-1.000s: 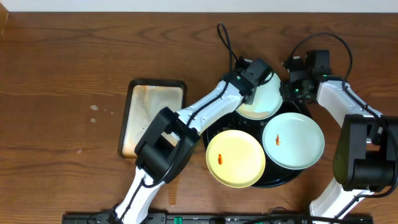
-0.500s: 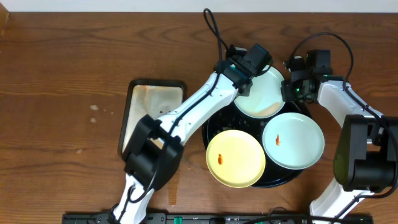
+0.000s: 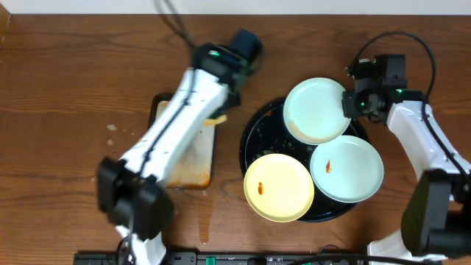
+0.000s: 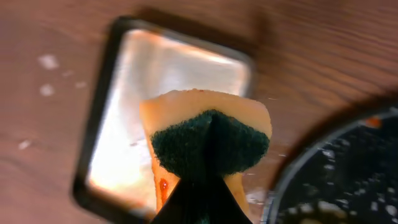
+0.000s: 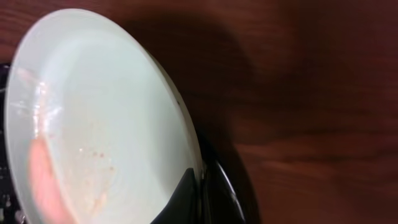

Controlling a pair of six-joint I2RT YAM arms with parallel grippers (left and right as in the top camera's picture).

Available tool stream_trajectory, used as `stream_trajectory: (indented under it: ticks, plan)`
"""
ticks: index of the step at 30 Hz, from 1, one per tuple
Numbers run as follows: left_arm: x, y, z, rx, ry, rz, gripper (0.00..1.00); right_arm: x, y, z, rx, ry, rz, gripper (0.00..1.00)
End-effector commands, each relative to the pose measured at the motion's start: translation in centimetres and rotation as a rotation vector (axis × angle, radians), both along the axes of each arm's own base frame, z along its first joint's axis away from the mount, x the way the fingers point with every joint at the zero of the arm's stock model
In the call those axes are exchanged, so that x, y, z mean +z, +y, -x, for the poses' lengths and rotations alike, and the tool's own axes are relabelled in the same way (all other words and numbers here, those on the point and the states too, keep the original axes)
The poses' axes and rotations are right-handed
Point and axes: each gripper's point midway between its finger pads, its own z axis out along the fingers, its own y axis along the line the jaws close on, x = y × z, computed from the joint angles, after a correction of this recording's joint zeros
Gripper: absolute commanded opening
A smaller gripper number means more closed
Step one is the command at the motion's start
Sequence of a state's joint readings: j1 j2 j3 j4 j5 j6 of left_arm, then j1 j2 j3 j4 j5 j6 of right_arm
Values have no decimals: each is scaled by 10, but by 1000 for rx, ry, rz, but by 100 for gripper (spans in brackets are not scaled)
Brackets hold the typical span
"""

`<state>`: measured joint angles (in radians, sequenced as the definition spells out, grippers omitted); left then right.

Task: Clean dirty plates on tray and stack at the side
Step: 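Return the sponge to the soapy tray with the left gripper, then lift the cleaned green plate with the right gripper and set it right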

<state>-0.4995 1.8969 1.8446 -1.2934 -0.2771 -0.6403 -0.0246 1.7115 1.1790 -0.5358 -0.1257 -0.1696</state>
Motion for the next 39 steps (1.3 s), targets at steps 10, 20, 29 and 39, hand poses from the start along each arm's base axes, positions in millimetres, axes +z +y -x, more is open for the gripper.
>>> stream_trajectory:
  ticks: [10, 20, 29, 39]
  plan:
    - [-100, 95, 30, 124, 245, 58, 8, 36, 21, 13, -4, -67, 238, 1]
    - [-121, 98, 42, 13, 325, 224, 8, 97, 50, 27, -6, -255, 532, 1]
    - [-114, 87, 42, -84, 321, 282, 13, 133, 83, 58, 25, -373, 801, 1]
    - [-114, 87, 42, -83, 320, 282, 36, 143, 108, 74, 65, -433, 862, 1]
